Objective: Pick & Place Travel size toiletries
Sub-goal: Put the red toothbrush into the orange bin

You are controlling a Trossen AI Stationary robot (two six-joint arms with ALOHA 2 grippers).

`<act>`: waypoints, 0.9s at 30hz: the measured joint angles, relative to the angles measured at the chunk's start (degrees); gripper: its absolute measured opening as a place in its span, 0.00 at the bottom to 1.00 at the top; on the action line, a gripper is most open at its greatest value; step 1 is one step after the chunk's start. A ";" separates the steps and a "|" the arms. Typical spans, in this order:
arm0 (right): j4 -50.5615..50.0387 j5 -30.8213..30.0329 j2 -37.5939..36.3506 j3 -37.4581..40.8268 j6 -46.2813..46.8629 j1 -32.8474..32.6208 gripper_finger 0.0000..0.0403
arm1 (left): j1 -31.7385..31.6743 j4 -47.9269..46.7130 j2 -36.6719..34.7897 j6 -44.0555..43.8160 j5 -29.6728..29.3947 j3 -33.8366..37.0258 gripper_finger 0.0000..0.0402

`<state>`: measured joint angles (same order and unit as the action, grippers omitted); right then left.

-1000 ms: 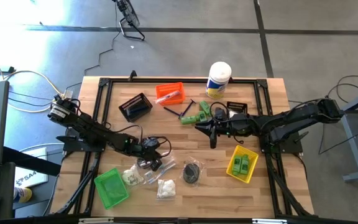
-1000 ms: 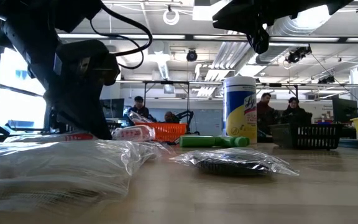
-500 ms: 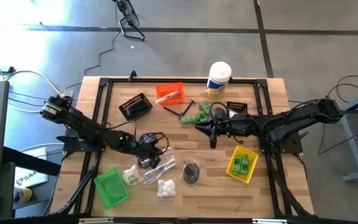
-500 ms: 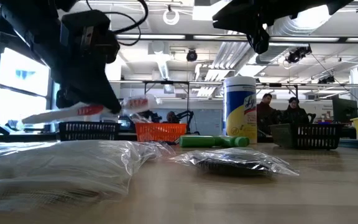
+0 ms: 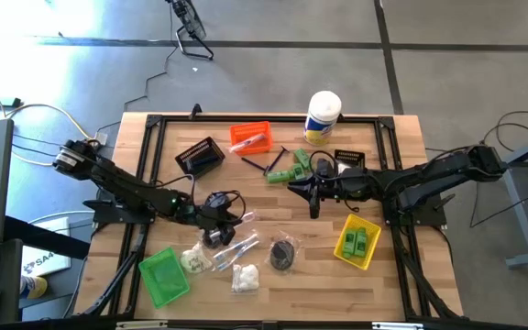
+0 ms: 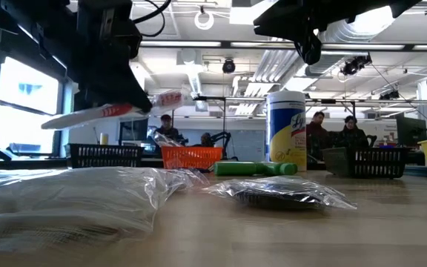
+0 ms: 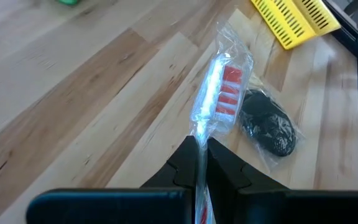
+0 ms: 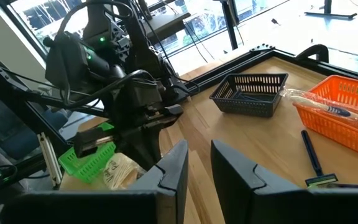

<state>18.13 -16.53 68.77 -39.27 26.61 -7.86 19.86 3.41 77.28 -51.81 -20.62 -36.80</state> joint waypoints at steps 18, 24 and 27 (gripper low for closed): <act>0.04 0.22 0.00 0.00 -1.40 0.00 0.15 | -4.17 2.27 0.02 9.17 -0.54 -5.00 0.03; -0.10 0.22 0.00 0.00 -1.77 0.00 0.15 | -9.30 -10.74 0.02 14.14 -0.52 -13.52 0.03; -0.36 0.55 0.00 0.00 -3.46 0.00 0.15 | -12.37 -16.93 0.02 16.18 -0.55 -17.29 0.03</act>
<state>17.77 -15.99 68.77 -39.27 23.15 -7.86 7.49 -13.52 77.30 -35.63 -21.17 -54.08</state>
